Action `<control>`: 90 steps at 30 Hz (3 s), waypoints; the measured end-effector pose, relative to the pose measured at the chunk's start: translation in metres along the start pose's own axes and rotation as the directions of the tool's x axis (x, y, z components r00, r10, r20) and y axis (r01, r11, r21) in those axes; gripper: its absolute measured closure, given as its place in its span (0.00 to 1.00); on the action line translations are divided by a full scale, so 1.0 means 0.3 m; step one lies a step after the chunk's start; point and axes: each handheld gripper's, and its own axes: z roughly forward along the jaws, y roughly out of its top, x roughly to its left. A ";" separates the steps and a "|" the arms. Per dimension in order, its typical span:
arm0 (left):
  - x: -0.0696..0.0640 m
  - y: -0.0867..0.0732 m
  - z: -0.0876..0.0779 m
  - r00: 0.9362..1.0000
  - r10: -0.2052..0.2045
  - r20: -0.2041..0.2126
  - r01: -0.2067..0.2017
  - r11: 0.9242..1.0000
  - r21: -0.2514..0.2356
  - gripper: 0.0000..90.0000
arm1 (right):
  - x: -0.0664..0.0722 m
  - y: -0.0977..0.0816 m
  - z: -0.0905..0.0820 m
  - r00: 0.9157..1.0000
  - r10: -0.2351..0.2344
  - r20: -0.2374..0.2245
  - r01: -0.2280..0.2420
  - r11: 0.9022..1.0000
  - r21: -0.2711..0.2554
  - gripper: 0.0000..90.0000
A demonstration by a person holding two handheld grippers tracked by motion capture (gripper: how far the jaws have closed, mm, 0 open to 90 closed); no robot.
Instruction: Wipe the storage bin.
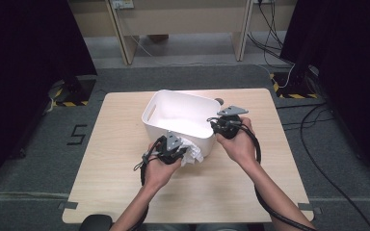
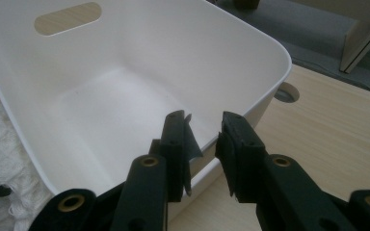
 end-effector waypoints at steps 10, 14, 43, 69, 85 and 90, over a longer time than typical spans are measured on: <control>-0.008 -0.020 0.022 1.000 -0.005 0.006 0.005 1.000 0.014 0.85 | 0.000 0.000 0.000 1.000 -0.006 0.001 0.006 1.000 -0.002 0.81; -0.010 -0.027 0.030 1.000 -0.005 0.010 0.005 1.000 0.023 0.85 | 0.000 0.000 0.000 1.000 -0.007 0.001 0.007 1.000 -0.002 0.81; -0.016 -0.057 0.070 1.000 -0.002 0.018 0.001 0.998 0.068 0.85 | 0.003 -0.001 0.001 1.000 -0.012 0.006 0.012 1.000 -0.008 0.81; -0.039 -0.046 0.076 1.000 0.008 0.030 -0.010 0.998 0.070 0.85 | 0.004 -0.003 0.001 1.000 -0.015 0.009 0.015 1.000 -0.014 0.81; -0.039 -0.011 0.042 1.000 0.001 0.025 -0.002 1.000 0.029 0.85 | 0.003 -0.003 0.001 1.000 -0.016 0.010 0.016 1.000 -0.013 0.81; -0.037 0.007 0.024 1.000 0.003 0.016 -0.003 1.000 0.007 0.85 | 0.004 -0.003 0.002 1.000 -0.013 0.010 0.014 1.000 -0.015 0.81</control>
